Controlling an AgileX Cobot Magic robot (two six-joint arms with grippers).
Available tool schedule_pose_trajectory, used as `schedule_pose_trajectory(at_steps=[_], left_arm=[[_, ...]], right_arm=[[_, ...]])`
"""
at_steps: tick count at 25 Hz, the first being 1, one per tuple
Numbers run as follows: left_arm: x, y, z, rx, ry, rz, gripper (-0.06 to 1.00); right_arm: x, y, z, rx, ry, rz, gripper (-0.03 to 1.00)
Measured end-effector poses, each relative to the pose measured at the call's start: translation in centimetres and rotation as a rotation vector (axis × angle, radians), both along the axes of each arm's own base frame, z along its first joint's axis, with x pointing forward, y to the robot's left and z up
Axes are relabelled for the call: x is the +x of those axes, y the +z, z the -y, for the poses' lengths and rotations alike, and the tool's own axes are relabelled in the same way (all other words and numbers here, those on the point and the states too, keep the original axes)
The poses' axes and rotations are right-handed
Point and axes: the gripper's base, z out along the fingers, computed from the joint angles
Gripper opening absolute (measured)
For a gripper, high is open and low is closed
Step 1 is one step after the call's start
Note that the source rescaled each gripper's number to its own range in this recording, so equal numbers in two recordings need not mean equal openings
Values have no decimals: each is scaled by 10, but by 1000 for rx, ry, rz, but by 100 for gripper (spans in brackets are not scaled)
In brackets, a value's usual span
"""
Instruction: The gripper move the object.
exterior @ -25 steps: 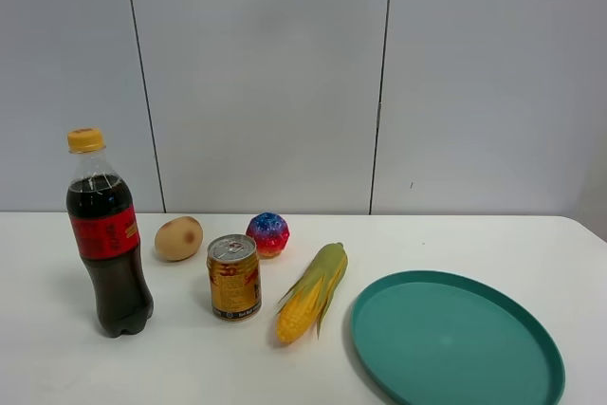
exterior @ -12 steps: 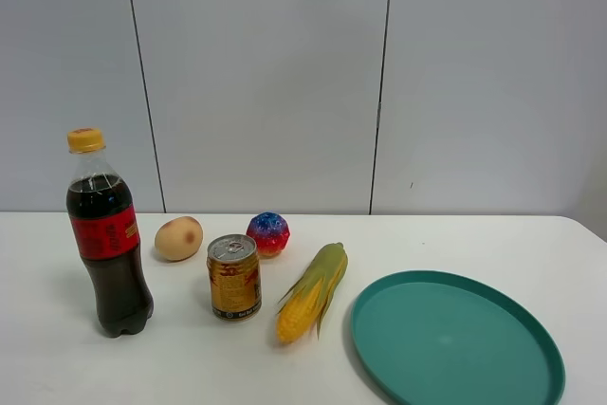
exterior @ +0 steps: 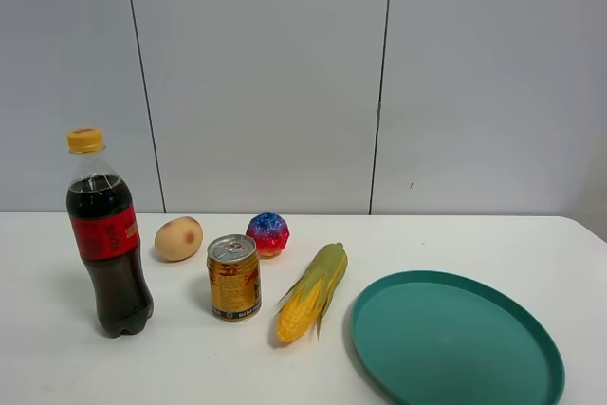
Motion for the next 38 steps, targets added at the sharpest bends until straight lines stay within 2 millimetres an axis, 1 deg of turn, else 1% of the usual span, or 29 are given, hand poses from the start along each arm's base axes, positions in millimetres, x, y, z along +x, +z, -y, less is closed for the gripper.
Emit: schedule_pose_trajectory(at_steps=[2, 4, 7, 9, 11, 15, 17, 21, 26, 29, 33, 38], left_arm=[[0, 0, 0, 0, 0, 0, 100], [0, 0, 0, 0, 0, 0, 100], [0, 0, 0, 0, 0, 0, 100], [0, 0, 0, 0, 0, 0, 100], [0, 0, 0, 0, 0, 0, 100], [0, 0, 0, 0, 0, 0, 100], [0, 0, 0, 0, 0, 0, 100], [0, 0, 0, 0, 0, 0, 100], [0, 0, 0, 0, 0, 0, 100], [0, 0, 0, 0, 0, 0, 100], [0, 0, 0, 0, 0, 0, 100], [0, 0, 0, 0, 0, 0, 100]], right_arm=[[-15, -14, 8, 13, -74, -22, 61], [-29, -27, 10, 56, -110, -31, 61], [-46, -46, 8, 111, -96, -42, 61], [-57, -55, 7, 121, -70, -32, 61], [-68, -60, 7, 124, -48, -13, 61], [-84, -64, 9, 126, -31, 19, 61], [-87, -67, 9, 128, -28, 20, 61], [-87, -81, 8, 129, -23, 7, 61], [-80, -79, 7, 137, -57, 79, 61], [-76, -82, 6, 138, -81, 97, 61], [-76, -82, 7, 151, -146, 108, 61], [-77, -82, 9, 154, -166, 114, 61]])
